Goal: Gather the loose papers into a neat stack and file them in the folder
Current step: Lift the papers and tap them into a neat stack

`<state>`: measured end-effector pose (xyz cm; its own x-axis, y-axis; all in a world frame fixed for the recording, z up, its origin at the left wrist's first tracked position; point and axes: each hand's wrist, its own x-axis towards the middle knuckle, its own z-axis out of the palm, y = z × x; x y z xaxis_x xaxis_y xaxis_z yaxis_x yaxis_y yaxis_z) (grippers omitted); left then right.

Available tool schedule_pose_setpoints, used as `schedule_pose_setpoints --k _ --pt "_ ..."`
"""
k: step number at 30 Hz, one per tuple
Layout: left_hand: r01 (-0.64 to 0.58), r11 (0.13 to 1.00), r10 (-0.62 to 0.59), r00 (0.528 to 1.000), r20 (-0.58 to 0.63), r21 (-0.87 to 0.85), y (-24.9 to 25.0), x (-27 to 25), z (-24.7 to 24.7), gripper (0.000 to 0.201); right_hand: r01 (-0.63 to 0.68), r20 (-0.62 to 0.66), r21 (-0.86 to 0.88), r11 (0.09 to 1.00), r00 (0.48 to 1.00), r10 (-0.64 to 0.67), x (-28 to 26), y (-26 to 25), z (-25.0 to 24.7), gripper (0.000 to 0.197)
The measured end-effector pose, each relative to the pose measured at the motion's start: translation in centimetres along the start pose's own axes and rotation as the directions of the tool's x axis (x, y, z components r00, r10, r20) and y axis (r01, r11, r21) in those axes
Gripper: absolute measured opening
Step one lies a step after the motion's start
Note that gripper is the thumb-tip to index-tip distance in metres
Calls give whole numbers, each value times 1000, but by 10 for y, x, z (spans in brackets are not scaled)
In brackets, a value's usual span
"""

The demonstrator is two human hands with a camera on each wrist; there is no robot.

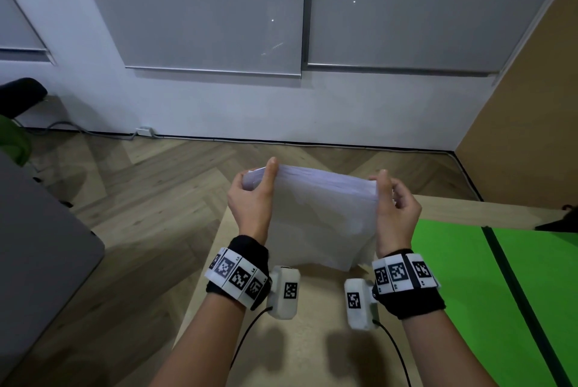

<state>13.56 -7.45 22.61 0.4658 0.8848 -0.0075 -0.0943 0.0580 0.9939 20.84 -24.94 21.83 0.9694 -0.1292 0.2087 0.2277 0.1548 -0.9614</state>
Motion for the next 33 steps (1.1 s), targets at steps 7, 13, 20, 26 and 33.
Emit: schedule_pose_setpoints --k 7,13,20,26,33 --pt "29 999 -25 996 81 -45 0 9 -4 33 -91 283 -160 983 950 134 -14 19 -11 22" --pt "-14 998 37 909 415 -58 -17 10 -24 76 -201 149 -28 979 968 203 -1 20 -16 10" --pt "72 997 -66 879 472 7 -39 0 -43 57 -232 385 -16 973 896 220 -4 24 -39 41" --pt "91 996 -81 890 449 -1 -37 0 -41 73 -210 499 -86 974 837 224 -13 37 -39 34" --pt "-37 998 60 888 456 -59 -22 0 -34 85 -159 541 -107 981 819 192 -5 33 -33 58"
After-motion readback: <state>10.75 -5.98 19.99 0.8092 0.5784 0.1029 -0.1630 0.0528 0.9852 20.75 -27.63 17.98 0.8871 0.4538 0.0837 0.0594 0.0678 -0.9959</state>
